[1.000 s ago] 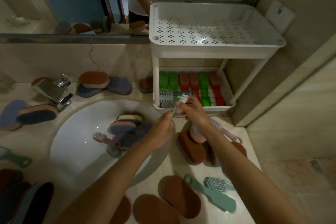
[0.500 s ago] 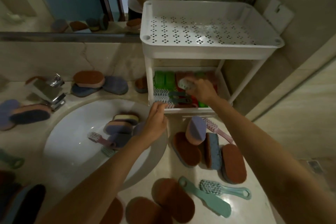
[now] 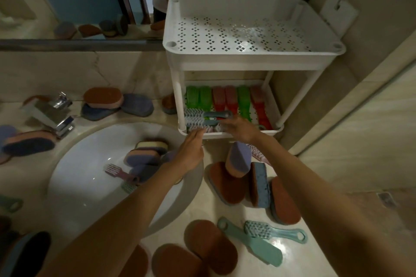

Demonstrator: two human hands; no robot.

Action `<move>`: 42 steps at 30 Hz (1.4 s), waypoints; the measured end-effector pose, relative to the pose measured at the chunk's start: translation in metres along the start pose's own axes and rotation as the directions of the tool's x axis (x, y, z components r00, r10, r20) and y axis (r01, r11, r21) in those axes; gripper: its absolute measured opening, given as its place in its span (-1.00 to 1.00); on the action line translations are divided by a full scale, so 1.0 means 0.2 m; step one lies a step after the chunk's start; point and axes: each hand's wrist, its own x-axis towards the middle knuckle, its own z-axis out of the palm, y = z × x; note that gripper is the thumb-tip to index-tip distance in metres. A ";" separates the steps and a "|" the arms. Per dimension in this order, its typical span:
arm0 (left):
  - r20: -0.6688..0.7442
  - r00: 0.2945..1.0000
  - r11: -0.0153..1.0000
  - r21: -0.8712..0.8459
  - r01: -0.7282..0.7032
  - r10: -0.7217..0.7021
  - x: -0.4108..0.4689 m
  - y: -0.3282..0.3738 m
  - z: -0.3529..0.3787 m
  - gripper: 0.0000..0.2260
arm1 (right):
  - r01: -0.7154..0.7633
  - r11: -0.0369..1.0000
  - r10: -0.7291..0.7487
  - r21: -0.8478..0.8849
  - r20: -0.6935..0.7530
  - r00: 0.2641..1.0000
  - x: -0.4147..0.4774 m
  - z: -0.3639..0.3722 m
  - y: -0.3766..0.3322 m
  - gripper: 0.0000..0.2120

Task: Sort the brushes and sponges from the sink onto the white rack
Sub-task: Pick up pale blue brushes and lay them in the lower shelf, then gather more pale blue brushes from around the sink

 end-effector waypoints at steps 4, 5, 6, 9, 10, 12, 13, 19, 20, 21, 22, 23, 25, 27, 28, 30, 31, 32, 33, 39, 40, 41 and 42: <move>0.008 1.000 1.000 -0.020 -0.020 0.021 0.00 -0.01 0.01 -0.52 | 0.013 0.999 -0.011 0.030 -0.072 0.997 -0.08 -0.01 -0.04 -0.62; -0.006 0.999 0.999 -0.039 -0.037 0.037 0.00 -0.01 0.01 -0.52 | 0.015 0.997 -0.002 0.076 -0.164 0.986 -0.12 -0.01 -0.05 -0.62; -0.040 0.998 0.996 -0.065 -0.061 0.058 -0.01 -0.01 0.02 -0.51 | 0.010 0.993 0.024 0.119 -0.277 0.961 -0.16 -0.02 -0.05 -0.65; -0.226 0.970 0.979 -0.156 -0.131 0.093 -0.06 0.03 0.05 -0.52 | -0.035 0.971 0.149 0.236 -0.485 0.862 -0.35 -0.01 0.00 -0.79; -0.266 0.959 0.971 -0.183 -0.152 0.100 -0.07 0.04 0.06 -0.54 | -0.072 0.959 0.200 0.274 -0.470 0.860 -0.42 0.00 0.04 -0.74; -0.279 0.953 0.960 -0.210 -0.183 0.121 -0.09 0.06 0.11 -0.55 | -0.220 0.944 0.302 0.247 -0.372 0.878 -0.52 0.02 0.14 -0.62; -0.277 0.951 0.956 -0.214 -0.200 0.137 -0.10 0.07 0.14 -0.55 | -0.305 0.931 0.356 0.200 -0.321 0.878 -0.54 0.03 0.20 -0.61; -0.199 0.976 0.961 -0.240 -0.135 0.087 -0.13 0.11 0.28 -0.58 | -0.491 0.851 0.487 -0.187 -0.071 0.871 -0.50 0.05 0.44 -0.64; -0.195 0.978 0.962 -0.241 -0.125 0.078 -0.13 0.11 0.30 -0.59 | -0.474 0.853 0.473 -0.219 -0.062 0.879 -0.49 0.05 0.44 -0.64; -0.191 0.980 0.965 -0.240 -0.108 0.063 -0.13 0.11 0.30 -0.59 | -0.457 0.854 0.458 -0.248 -0.057 0.887 -0.48 0.05 0.44 -0.65; -0.192 0.980 0.966 -0.238 -0.096 0.050 -0.13 0.12 0.31 -0.60 | -0.444 0.853 0.446 -0.274 -0.056 0.893 -0.47 0.06 0.44 -0.66; -0.191 0.981 0.968 -0.235 -0.086 0.041 -0.13 0.12 0.31 -0.61 | -0.444 0.846 0.446 -0.295 -0.067 0.893 -0.46 0.06 0.43 -0.67; -0.194 0.980 0.971 -0.221 -0.085 0.042 -0.14 0.15 0.31 -0.62 | -0.490 0.832 0.476 -0.261 -0.121 0.871 -0.47 0.07 0.43 -0.63; -0.191 0.980 0.977 -0.196 -0.088 0.050 -0.15 0.17 0.31 -0.65 | -0.523 0.824 0.490 -0.217 -0.187 0.851 -0.50 0.06 0.43 -0.60; -0.184 0.981 0.977 -0.193 -0.090 0.054 -0.15 0.18 0.32 -0.66 | -0.523 0.823 0.484 -0.222 -0.211 0.849 -0.51 0.06 0.43 -0.62; -0.162 0.984 0.975 -0.193 -0.108 0.076 -0.17 0.20 0.33 -0.67 | -0.511 0.835 0.460 -0.203 -0.253 0.851 -0.57 0.03 0.42 -0.69; -0.159 0.982 0.972 -0.193 -0.132 0.102 -0.18 0.22 0.33 -0.68 | -0.497 0.851 0.443 -0.172 -0.275 0.854 -0.60 0.02 0.41 -0.71; -0.164 0.978 0.968 -0.192 -0.163 0.132 -0.18 0.23 0.33 -0.68 | -0.476 0.869 0.421 -0.136 -0.303 0.855 -0.64 0.01 0.40 -0.74; -0.168 0.974 0.967 -0.182 -0.180 0.150 -0.19 0.25 0.33 -0.68 | -0.450 0.888 0.396 -0.095 -0.337 0.854 -0.67 0.01 0.40 -0.77; -0.023 0.998 0.838 -0.545 0.034 -0.055 -0.25 0.40 0.28 -0.53 | -0.137 0.812 0.408 0.567 -0.385 0.828 -0.89 0.06 0.17 -0.89; 0.027 0.992 0.745 -0.658 0.111 -0.124 -0.25 0.41 0.28 -0.49 | -0.097 0.765 0.391 0.636 -0.340 0.855 -0.92 0.09 0.12 -0.85; 0.056 0.982 0.681 -0.714 0.165 -0.179 -0.27 0.41 0.28 -0.48 | -0.078 0.743 0.361 0.664 -0.300 0.883 -0.94 0.13 0.07 -0.82; 0.054 0.976 0.663 -0.726 0.183 -0.210 -0.29 0.39 0.28 -0.50 | -0.070 0.730 0.330 0.680 -0.262 0.907 -0.96 0.17 0.03 -0.80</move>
